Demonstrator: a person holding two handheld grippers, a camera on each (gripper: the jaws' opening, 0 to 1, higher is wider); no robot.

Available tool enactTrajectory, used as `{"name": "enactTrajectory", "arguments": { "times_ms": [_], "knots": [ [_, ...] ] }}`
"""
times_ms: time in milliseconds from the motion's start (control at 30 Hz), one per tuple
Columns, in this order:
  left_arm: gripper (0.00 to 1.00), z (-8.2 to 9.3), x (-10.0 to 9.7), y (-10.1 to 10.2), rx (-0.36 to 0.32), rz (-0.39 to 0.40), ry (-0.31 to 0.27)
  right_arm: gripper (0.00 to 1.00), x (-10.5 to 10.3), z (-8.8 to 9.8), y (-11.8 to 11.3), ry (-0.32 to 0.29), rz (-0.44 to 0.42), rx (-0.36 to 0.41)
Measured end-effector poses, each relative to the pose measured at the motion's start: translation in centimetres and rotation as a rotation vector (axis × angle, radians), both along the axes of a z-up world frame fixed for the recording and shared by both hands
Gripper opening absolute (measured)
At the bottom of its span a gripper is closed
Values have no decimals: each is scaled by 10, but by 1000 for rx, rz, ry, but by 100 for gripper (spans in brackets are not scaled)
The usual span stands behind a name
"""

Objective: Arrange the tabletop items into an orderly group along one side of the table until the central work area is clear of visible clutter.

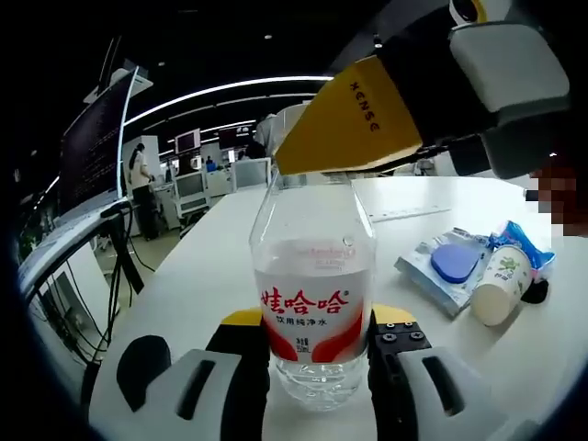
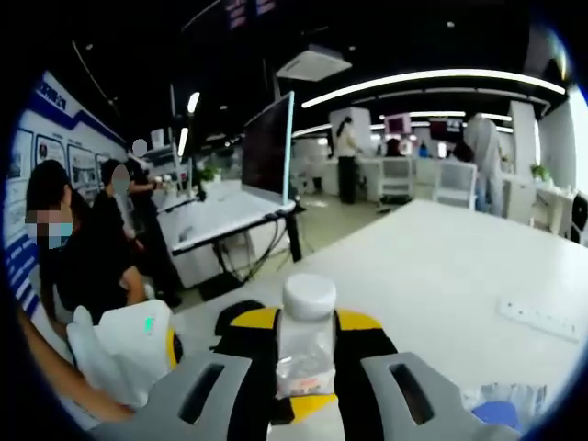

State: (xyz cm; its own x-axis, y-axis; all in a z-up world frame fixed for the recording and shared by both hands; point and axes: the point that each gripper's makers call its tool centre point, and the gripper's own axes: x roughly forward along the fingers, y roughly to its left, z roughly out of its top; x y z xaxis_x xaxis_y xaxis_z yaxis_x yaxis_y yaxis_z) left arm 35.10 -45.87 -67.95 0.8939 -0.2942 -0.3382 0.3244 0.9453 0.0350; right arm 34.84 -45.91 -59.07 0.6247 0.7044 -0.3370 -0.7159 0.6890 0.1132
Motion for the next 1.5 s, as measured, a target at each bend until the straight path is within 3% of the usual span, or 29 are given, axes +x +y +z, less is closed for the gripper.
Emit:
{"name": "enactTrajectory", "arguments": {
  "times_ms": [200,267,600,733,1067,1167,1500],
  "knots": [
    [39,-2,-3,1,-5,-3,19,19,-6,0,2,2,19,-16],
    [39,-3,-4,1,-4,-4,33,20,-9,-2,4,33,29,-5],
    [39,-5,-8,4,-17,1,54,28,-18,-4,-1,56,35,-14],
    [39,-6,-9,5,-13,1,58,30,-23,-1,-6,45,47,-11],
    [39,-7,-10,5,-4,-1,66,48,-33,15,-19,22,50,24],
    [39,-7,-10,5,-2,-2,73,52,-36,25,-23,-10,53,46],
    [40,-7,-14,8,3,-12,93,62,-51,44,-52,-57,33,64]
  ]
}}
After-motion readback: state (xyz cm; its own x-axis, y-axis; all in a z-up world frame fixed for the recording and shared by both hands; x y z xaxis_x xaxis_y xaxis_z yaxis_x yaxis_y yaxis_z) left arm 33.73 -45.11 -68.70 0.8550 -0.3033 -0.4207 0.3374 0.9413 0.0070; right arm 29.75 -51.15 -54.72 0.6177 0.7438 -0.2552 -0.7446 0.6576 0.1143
